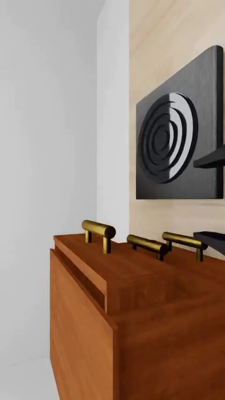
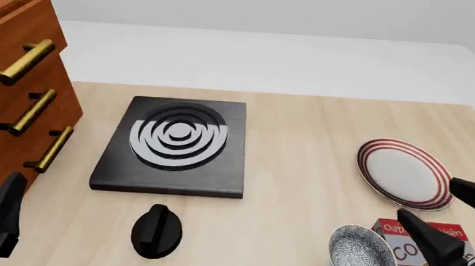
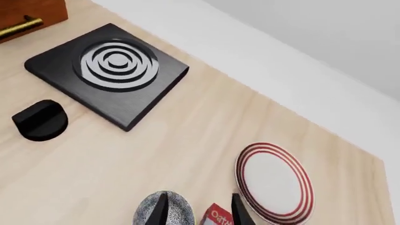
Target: Pick the akita bowl on the ramekin and place it on the plate.
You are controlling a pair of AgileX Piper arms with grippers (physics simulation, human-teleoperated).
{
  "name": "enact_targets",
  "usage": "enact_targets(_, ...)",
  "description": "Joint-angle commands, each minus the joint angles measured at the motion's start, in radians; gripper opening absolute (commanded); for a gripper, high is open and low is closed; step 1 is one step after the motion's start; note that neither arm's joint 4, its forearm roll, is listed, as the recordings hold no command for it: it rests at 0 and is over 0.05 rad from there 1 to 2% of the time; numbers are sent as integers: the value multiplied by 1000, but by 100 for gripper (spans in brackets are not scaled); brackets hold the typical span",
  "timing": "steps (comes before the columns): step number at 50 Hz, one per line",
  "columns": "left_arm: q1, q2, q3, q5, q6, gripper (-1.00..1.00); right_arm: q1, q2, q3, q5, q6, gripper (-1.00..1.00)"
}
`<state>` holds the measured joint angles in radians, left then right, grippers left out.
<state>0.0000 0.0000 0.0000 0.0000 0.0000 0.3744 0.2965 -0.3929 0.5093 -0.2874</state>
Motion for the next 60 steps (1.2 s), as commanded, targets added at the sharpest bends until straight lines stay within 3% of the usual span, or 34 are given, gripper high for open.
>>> enact_targets(1,0,0,0,0,0,100,73,34,-18,106,-53,100)
enact_targets(29,0,0,0,0,0,100,220,293,-42,217,-171,100)
enact_targets(45,0,0,0,0,0,100,290,348,-47,263,-148,100)
enact_targets(60,0,0,0,0,0,100,347,438,6,183,-115,100)
